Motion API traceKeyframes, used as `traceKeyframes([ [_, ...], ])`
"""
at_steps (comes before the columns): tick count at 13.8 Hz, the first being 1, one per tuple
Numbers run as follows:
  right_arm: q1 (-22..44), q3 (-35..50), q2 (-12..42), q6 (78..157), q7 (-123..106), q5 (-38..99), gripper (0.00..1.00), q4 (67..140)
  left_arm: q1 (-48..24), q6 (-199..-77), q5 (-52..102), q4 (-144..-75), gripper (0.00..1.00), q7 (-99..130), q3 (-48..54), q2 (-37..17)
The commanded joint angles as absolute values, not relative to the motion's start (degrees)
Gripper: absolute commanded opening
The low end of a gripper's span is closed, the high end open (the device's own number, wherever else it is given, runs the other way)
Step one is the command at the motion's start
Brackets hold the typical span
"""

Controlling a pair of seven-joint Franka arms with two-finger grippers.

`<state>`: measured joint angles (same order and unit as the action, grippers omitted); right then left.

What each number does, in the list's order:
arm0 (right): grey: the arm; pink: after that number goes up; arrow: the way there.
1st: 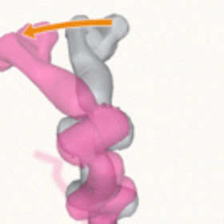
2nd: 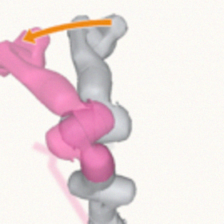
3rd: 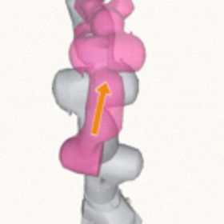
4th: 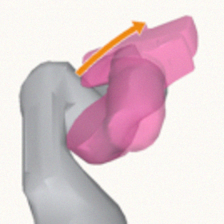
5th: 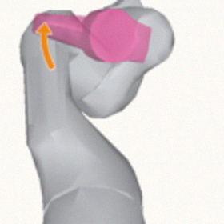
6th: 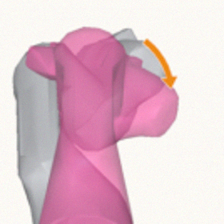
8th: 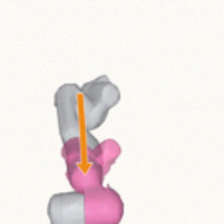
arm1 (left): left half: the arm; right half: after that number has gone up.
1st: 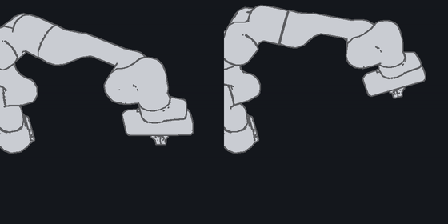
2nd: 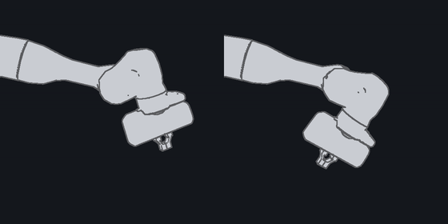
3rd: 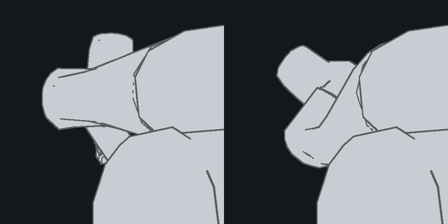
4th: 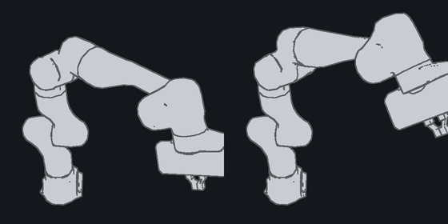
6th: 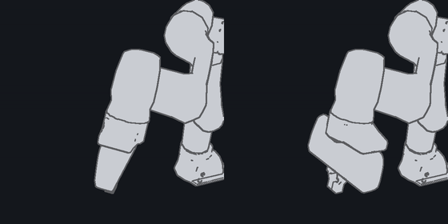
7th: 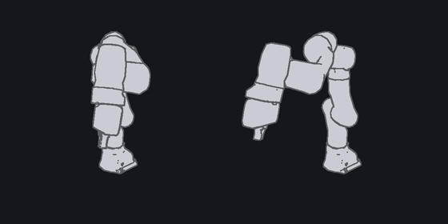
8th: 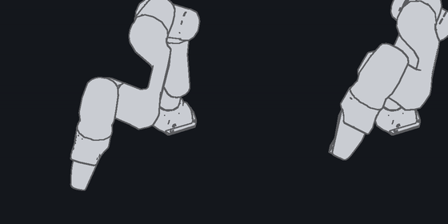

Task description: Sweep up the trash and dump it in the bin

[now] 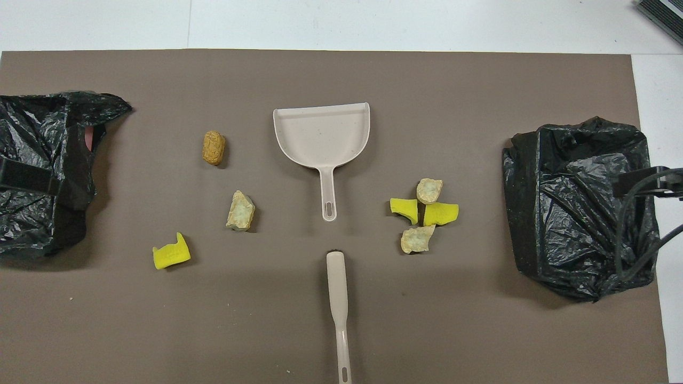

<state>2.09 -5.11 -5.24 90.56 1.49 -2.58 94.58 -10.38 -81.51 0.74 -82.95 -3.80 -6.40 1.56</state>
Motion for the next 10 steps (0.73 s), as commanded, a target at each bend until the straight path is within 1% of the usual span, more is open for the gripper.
traceKeyframes([
  [1,1.7,-5.1,-5.1,90.5,-0.4,-1.1,1.0,94.1,-11.3,-80.9,0.9,-83.6,1.0,-4.1,-6.9,2.3],
  [10,1.7,-5.1,-5.2,90.2,-0.4,-1.1,1.0,94.2,-11.9,-81.1,0.9,-84.2,1.0,-3.4,-6.7,2.6],
])
